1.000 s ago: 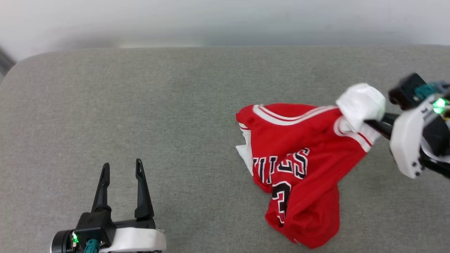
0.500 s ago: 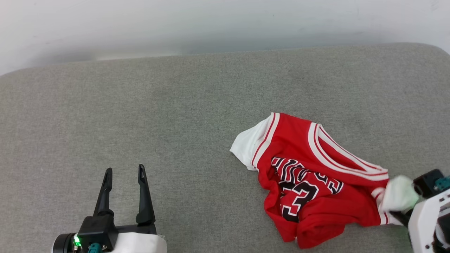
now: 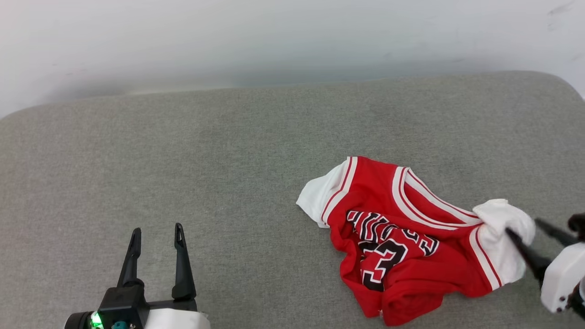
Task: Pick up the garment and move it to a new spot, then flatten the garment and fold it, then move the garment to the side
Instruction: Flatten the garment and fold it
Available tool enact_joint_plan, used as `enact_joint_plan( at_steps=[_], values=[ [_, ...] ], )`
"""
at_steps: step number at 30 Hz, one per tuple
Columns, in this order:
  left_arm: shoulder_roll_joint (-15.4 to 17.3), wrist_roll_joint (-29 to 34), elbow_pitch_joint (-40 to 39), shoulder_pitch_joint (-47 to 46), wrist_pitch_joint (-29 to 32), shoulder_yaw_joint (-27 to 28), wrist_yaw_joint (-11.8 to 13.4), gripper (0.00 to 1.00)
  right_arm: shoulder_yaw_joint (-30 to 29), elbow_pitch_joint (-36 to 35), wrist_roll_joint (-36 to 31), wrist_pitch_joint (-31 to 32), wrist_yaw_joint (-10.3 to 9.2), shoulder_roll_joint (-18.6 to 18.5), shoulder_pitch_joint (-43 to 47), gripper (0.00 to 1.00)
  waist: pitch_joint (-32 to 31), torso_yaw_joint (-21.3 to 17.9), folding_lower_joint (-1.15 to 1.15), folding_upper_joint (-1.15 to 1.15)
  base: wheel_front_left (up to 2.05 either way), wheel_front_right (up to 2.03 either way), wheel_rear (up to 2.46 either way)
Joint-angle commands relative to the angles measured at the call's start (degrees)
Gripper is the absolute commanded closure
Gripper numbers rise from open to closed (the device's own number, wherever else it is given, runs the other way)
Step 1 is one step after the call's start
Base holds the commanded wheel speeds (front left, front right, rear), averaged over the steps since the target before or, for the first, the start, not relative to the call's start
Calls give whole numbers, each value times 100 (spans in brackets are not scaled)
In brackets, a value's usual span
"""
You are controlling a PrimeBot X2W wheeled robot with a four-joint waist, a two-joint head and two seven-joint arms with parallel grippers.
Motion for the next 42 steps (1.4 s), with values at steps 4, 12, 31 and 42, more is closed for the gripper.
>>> enact_joint_plan(
  at_steps=[4,12,31,42],
  values=[
    [-4,116,40,-72,-15,122,-114,0,-909,35,-717,-622,-3,262,57,0,-109,-92,1,0,0,0,0],
    [187,161,353,-460,-15,348,-417,0,-3161,-1102,-2708,-850,-3,1442,603,0,-150,-217,1,0,0,0,0],
    [1299,-88,1618,-3343,1673,-604,-1534,0,-4432,-3925,-4493,-856,-4,3695,2022,0,335,-419,1,0,0,0,0],
    [2454,-2018,1460,-5460,4185,-3106,-1558,0,-4248,-4068,-4668,-856,-4,3749,1638,0,943,-705,1,0,0,0,0]
  ],
)
